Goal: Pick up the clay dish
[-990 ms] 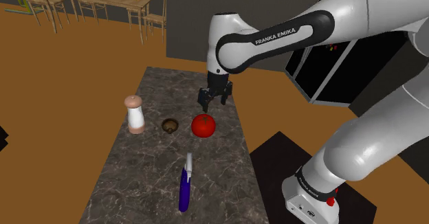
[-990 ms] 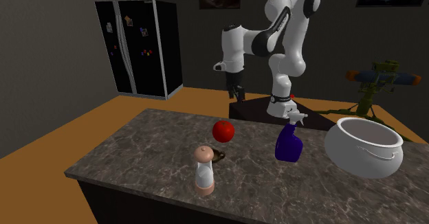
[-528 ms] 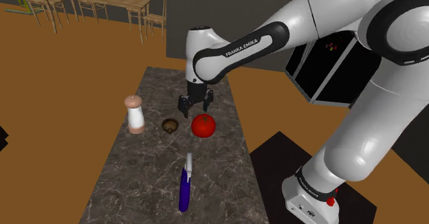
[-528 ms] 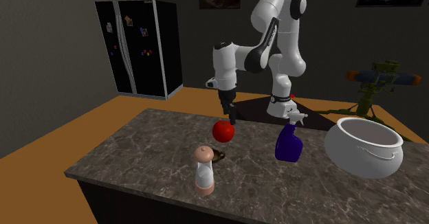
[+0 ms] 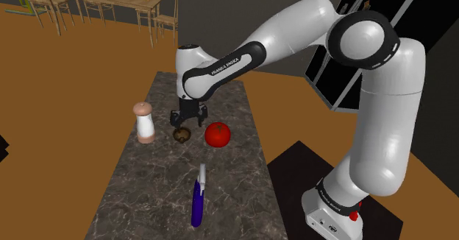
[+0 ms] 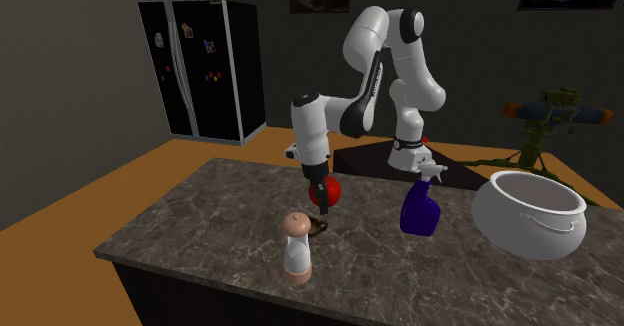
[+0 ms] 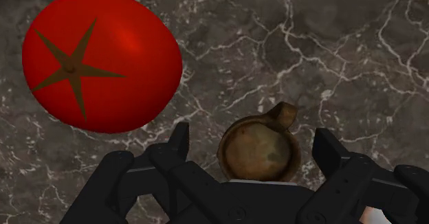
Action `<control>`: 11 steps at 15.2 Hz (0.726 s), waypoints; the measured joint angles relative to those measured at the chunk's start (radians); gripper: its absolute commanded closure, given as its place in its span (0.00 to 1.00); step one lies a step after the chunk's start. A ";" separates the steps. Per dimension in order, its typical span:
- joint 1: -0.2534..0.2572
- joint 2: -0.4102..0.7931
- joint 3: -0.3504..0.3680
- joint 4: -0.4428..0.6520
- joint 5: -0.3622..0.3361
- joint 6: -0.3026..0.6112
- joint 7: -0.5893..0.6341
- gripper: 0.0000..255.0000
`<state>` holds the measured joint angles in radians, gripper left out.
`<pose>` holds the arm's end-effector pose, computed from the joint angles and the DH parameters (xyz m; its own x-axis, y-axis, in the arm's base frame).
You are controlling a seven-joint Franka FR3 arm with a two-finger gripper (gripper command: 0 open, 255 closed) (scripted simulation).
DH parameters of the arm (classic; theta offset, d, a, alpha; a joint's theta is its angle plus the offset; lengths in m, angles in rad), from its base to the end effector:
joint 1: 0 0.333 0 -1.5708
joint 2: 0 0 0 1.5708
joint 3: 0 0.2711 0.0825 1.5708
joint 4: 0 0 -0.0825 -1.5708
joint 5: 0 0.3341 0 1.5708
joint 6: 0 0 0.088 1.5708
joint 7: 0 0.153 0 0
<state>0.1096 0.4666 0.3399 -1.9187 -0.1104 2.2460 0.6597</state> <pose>0.5020 0.2355 0.2014 0.9787 -0.1601 -0.1288 -0.1604 -0.9870 0.0082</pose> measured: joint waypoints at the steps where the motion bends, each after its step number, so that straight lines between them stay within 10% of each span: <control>1: 0.013 0.049 -0.009 0.047 -0.012 0.001 0.015 0.00; 10: 0.039 0.158 -0.032 0.098 -0.039 0.056 0.040 0.00; 11: 0.040 0.161 -0.033 0.098 -0.041 0.061 0.041 1.00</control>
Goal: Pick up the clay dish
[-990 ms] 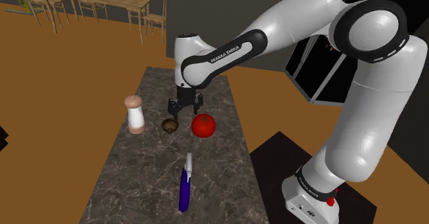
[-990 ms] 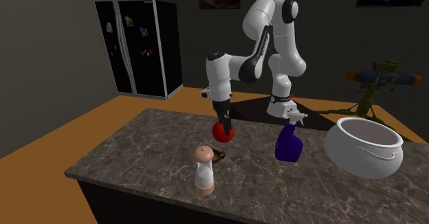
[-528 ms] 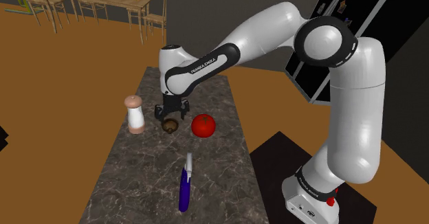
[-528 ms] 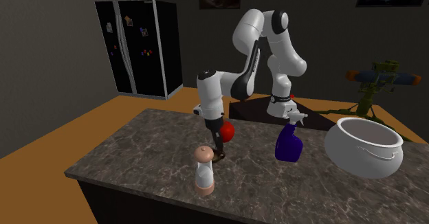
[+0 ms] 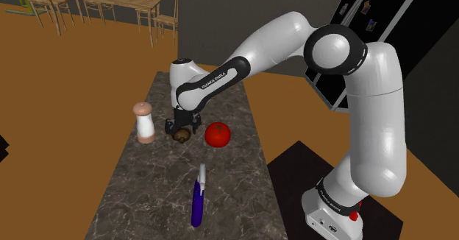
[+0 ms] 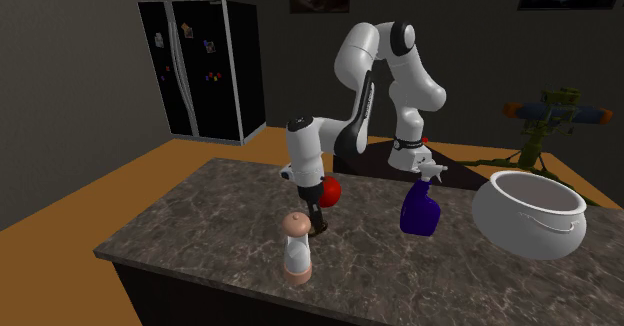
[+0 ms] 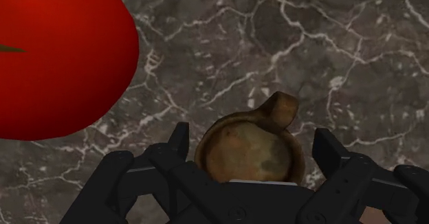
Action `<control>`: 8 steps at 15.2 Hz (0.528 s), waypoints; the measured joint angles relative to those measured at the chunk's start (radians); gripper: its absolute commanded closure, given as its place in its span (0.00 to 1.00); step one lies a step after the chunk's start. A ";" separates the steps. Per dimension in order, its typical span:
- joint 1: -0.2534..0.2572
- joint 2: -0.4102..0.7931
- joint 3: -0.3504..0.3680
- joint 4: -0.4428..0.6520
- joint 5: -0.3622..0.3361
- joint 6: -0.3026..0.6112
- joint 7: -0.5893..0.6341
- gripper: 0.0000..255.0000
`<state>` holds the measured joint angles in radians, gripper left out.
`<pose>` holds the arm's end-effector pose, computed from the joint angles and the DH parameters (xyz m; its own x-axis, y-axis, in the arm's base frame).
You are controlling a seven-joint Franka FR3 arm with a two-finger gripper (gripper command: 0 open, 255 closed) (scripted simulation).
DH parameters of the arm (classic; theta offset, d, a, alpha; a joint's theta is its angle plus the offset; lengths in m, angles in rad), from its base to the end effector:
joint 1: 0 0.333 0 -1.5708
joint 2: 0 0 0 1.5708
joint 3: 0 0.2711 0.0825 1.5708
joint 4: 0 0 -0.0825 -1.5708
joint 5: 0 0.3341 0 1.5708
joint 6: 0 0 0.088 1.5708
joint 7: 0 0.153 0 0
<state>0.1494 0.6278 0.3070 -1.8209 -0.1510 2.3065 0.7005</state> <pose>0.5181 0.2461 0.1504 0.9751 -0.1796 -0.1304 -0.1802 -0.9836 0.0074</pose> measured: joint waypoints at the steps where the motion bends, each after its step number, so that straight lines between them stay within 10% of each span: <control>1: 0.000 0.000 0.000 0.000 -0.001 -0.003 0.001 1.00; 8: 0.001 -0.001 0.001 0.000 0.000 0.004 0.000 1.00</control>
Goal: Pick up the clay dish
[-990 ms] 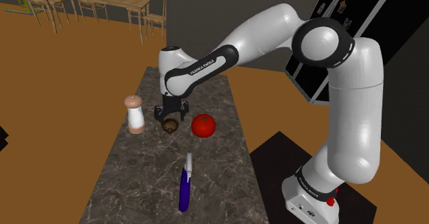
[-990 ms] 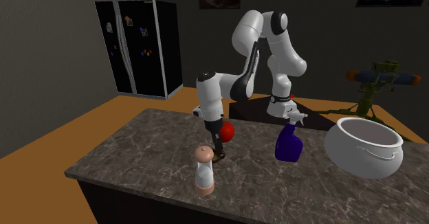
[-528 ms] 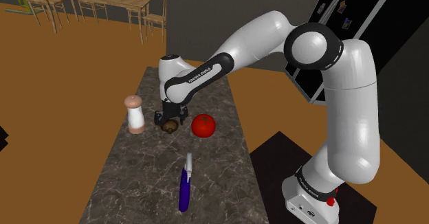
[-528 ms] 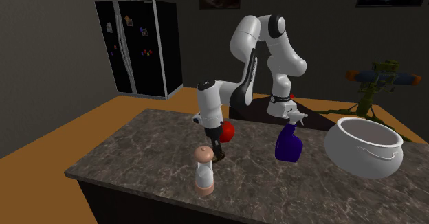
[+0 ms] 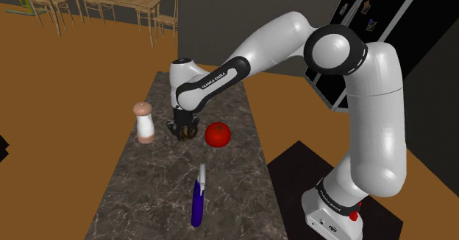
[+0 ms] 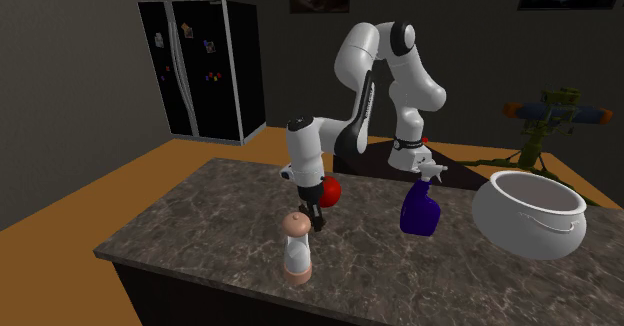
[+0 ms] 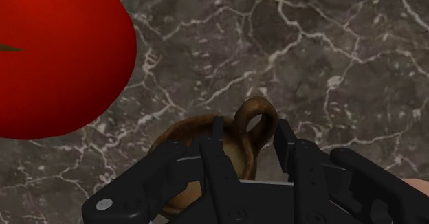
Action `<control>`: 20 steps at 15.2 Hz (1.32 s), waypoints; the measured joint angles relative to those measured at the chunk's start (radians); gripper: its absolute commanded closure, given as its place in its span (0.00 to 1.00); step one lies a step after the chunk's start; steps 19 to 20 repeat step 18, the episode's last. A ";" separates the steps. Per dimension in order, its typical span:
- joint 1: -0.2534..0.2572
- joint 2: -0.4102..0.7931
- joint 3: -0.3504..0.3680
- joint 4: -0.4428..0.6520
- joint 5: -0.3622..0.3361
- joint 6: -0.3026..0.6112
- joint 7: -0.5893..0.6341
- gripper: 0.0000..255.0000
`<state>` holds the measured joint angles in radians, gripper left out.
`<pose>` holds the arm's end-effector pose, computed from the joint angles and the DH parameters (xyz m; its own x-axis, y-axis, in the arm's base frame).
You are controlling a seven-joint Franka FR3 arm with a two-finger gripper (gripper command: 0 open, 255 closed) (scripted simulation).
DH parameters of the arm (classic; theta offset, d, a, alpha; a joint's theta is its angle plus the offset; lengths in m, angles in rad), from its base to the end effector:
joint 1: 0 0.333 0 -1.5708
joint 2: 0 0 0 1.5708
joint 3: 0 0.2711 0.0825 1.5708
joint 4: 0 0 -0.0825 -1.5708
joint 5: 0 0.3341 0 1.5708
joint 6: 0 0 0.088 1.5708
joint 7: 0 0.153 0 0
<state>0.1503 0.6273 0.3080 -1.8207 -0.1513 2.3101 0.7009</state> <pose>0.5184 0.2474 0.1511 0.9758 -0.1781 -0.1271 -0.1790 -0.9838 0.0045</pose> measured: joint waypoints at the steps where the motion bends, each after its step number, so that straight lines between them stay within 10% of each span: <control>1: 0.000 0.000 0.000 0.000 0.000 0.000 0.000 1.00; 20: -0.023 -0.129 0.030 0.005 0.042 -0.134 -0.016 1.00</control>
